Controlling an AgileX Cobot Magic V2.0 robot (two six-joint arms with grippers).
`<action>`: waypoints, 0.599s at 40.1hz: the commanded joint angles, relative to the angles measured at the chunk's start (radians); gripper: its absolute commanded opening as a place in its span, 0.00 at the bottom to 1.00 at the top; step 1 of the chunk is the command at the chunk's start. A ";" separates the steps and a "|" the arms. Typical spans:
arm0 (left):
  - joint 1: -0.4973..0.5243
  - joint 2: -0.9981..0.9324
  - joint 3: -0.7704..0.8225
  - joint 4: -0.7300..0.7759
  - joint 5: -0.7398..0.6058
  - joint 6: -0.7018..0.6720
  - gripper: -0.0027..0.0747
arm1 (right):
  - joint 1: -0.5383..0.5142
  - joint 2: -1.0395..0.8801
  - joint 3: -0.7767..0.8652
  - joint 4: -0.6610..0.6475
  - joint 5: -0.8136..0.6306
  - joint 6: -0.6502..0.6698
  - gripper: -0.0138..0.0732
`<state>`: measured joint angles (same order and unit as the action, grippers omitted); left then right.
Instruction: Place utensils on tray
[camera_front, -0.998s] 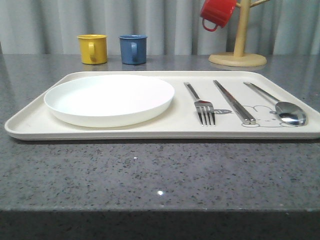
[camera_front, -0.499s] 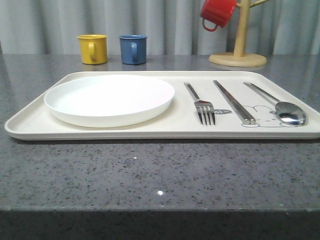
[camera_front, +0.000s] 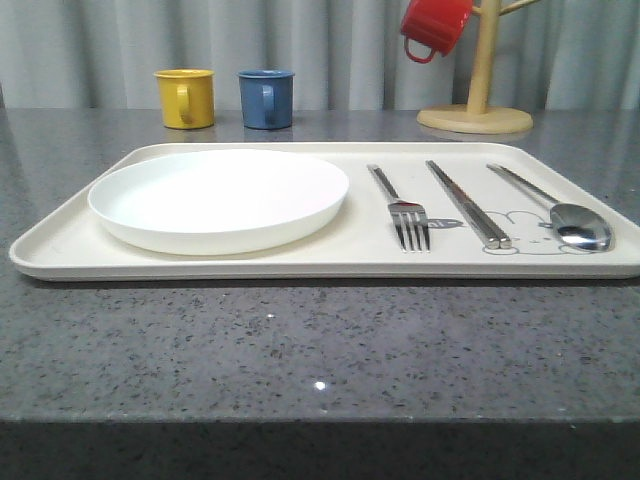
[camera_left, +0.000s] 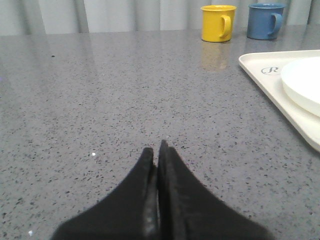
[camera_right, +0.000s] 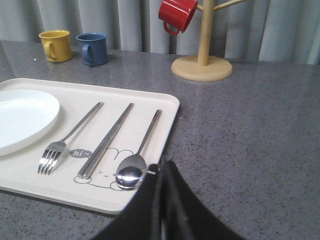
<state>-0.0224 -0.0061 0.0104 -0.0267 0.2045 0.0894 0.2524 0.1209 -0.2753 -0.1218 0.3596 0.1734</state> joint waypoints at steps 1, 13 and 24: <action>0.004 -0.023 -0.005 -0.011 -0.082 -0.001 0.01 | -0.029 -0.004 0.028 -0.012 -0.145 -0.010 0.08; 0.004 -0.023 -0.005 -0.011 -0.082 -0.001 0.01 | -0.249 -0.147 0.274 0.141 -0.264 -0.042 0.08; 0.004 -0.021 -0.005 -0.011 -0.082 -0.001 0.01 | -0.275 -0.149 0.302 0.154 -0.257 -0.071 0.08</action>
<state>-0.0224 -0.0061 0.0104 -0.0267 0.2045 0.0894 -0.0158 -0.0097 0.0264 0.0295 0.1920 0.1203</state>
